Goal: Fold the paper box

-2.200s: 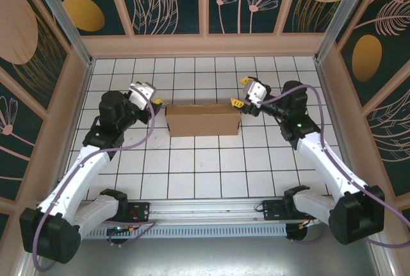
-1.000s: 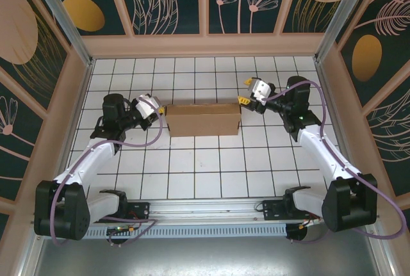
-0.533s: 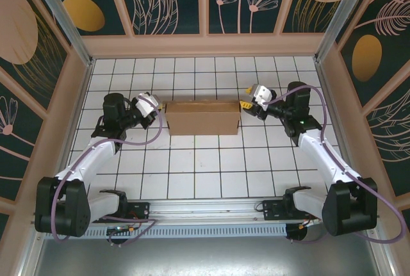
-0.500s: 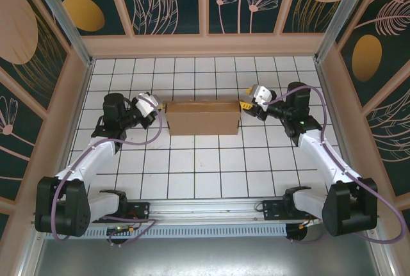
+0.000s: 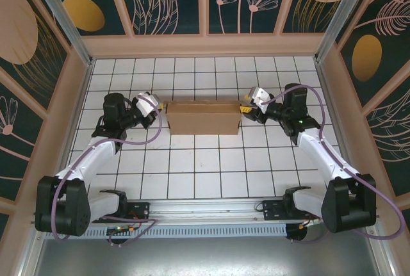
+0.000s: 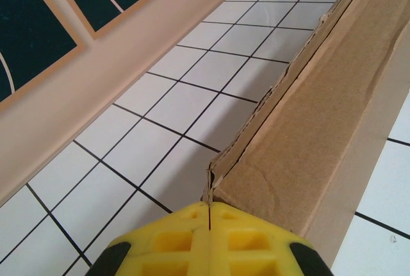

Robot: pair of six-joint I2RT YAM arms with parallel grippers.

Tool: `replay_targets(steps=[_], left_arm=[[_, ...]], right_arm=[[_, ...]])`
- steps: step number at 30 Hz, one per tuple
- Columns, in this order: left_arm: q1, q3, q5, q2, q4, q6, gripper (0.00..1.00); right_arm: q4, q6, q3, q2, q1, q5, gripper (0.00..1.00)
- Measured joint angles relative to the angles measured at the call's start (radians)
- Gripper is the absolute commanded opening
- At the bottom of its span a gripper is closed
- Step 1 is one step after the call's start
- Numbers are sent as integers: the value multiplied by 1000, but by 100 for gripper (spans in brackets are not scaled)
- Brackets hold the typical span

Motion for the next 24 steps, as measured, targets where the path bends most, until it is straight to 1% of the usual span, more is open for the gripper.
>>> replay_targets(steps=[14,24], left_arm=[[0,0,0,0,0,-8,0],[0,0,0,-1,0,-19,0]], right_arm=[[0,0,-29,0,0,63,36],[3,15,-42,22,2,84,25]])
